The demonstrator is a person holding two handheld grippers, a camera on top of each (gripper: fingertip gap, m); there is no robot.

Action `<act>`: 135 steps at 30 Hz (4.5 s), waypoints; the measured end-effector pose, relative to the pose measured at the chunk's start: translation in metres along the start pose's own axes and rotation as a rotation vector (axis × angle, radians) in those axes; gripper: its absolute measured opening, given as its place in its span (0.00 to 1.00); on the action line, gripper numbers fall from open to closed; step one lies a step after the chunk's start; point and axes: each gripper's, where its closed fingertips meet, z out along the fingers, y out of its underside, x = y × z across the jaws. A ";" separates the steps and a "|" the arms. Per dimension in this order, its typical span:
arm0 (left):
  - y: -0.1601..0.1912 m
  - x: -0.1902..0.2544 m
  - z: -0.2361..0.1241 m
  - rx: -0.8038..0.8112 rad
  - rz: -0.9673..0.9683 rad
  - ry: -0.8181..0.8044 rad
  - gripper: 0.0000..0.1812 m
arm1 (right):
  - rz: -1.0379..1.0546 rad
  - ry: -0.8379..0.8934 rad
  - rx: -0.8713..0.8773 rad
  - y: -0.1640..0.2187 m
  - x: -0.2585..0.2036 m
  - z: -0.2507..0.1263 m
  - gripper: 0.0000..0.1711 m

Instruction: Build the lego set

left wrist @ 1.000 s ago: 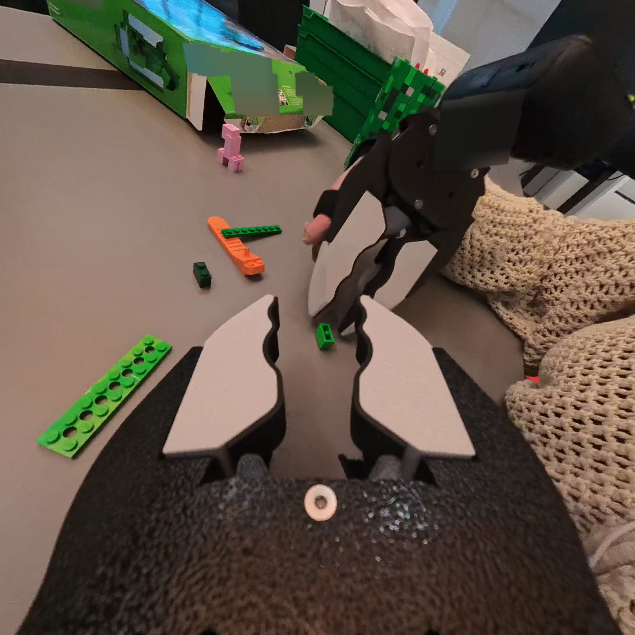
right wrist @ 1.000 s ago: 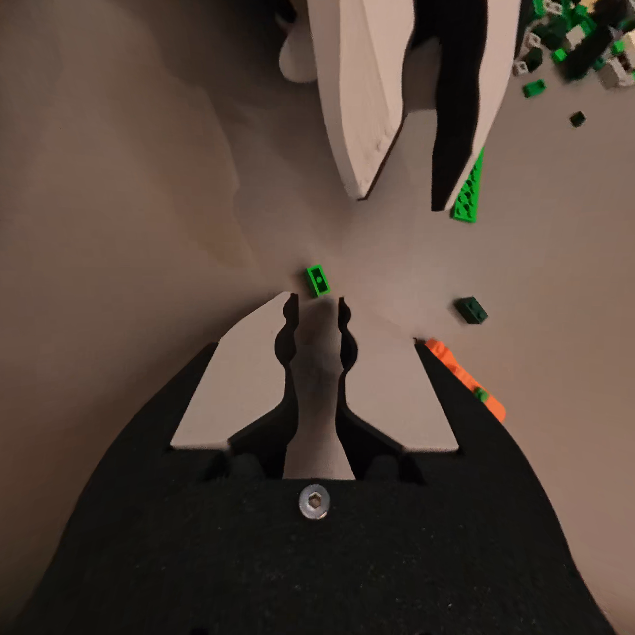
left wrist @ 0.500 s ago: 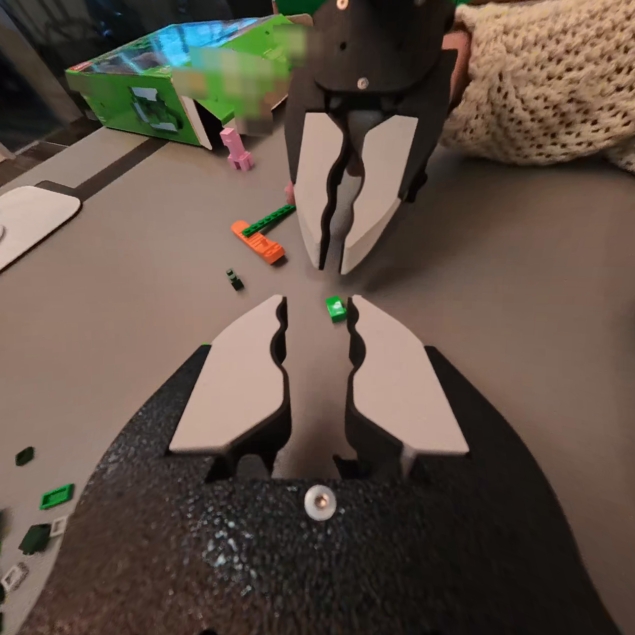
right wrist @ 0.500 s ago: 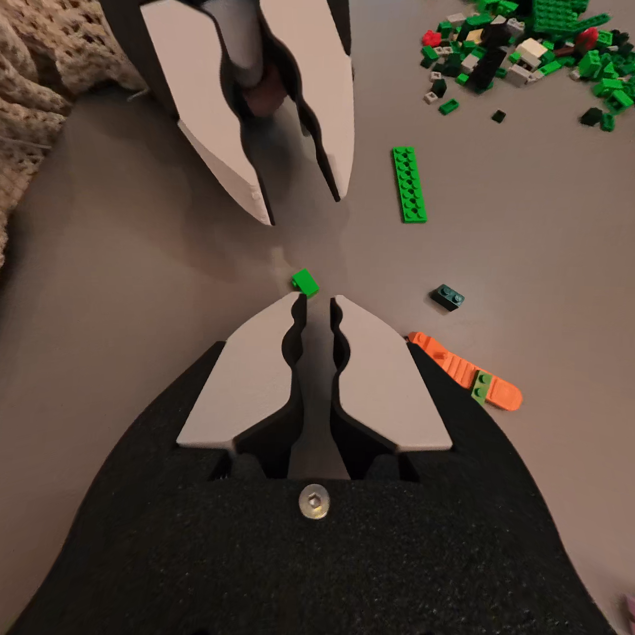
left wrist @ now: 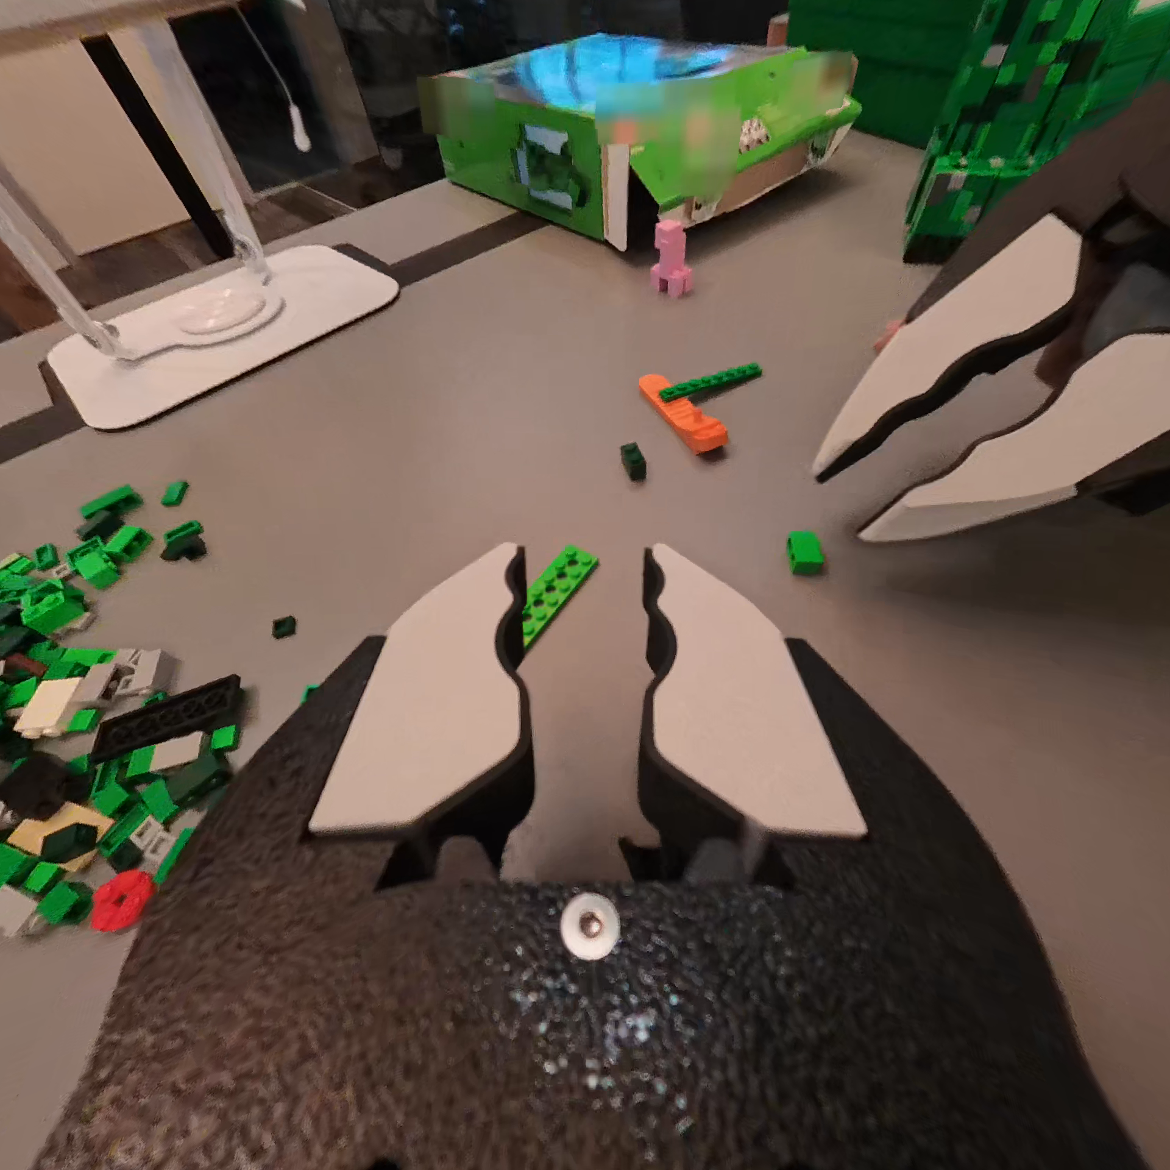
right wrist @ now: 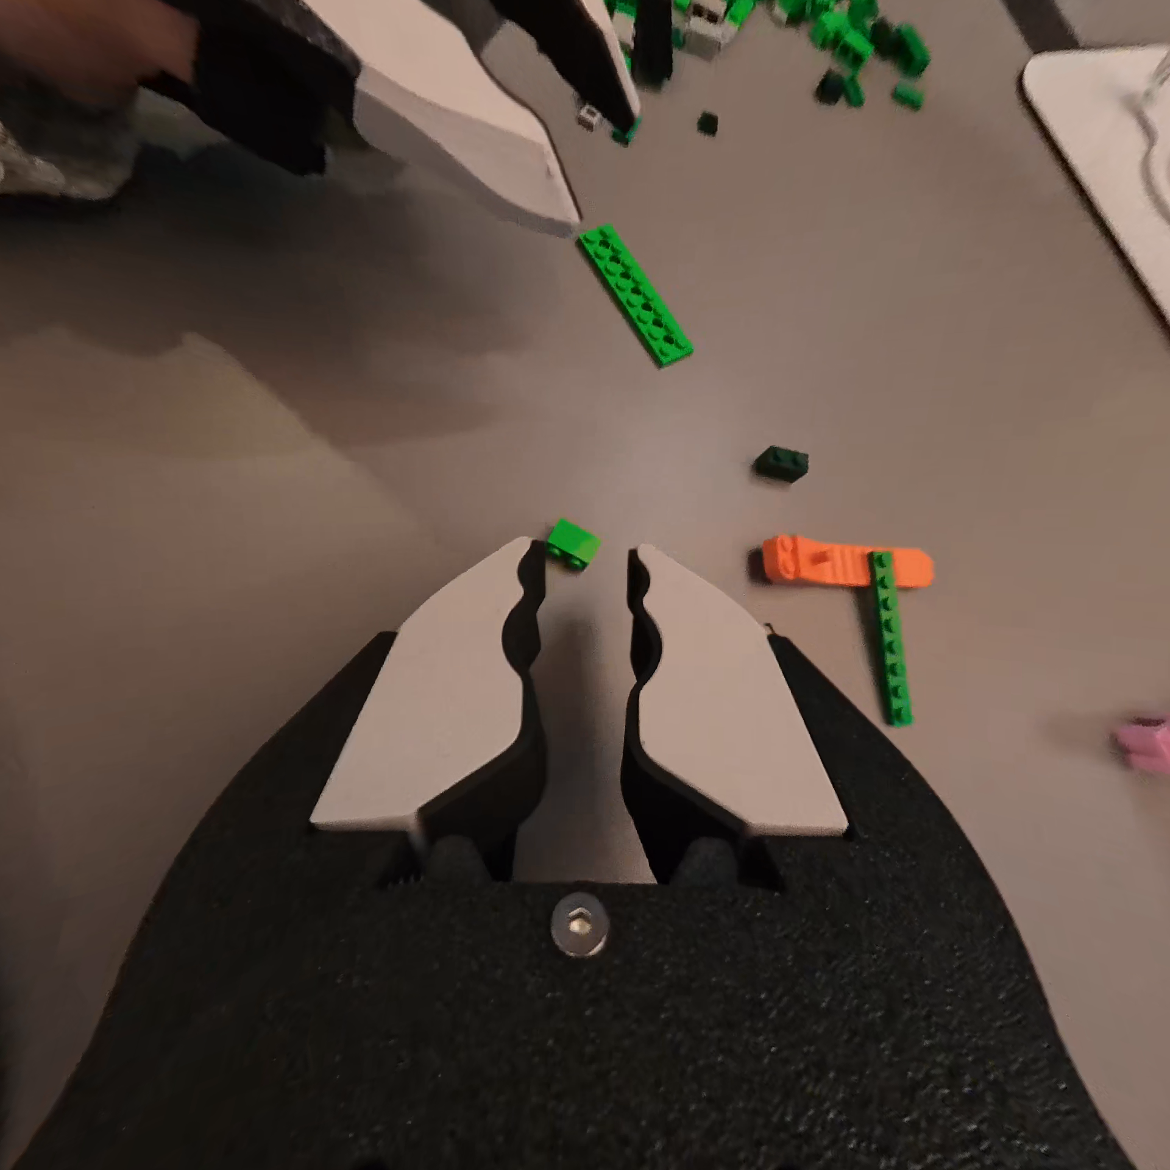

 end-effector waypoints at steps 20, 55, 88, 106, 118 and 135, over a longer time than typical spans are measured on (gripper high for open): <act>0.016 -0.008 -0.004 -0.078 0.054 -0.005 0.18 | 0.201 0.076 -0.073 0.011 -0.008 0.019 0.18; 0.021 0.000 -0.001 -0.095 0.039 0.042 0.18 | 0.230 0.245 0.046 0.049 0.068 -0.040 0.10; 0.049 -0.003 0.031 -0.549 0.176 0.392 0.09 | 0.310 0.266 0.093 0.062 0.085 -0.062 0.10; -0.001 0.086 0.044 -0.417 0.363 0.584 0.21 | 0.308 0.267 0.125 0.055 0.083 -0.065 0.10; -0.030 0.077 0.156 -0.610 0.701 0.647 0.11 | 0.345 0.370 0.146 0.068 0.104 -0.071 0.10; -0.011 0.083 0.150 -0.720 0.599 0.734 0.04 | 0.345 0.385 0.112 0.076 0.107 -0.069 0.10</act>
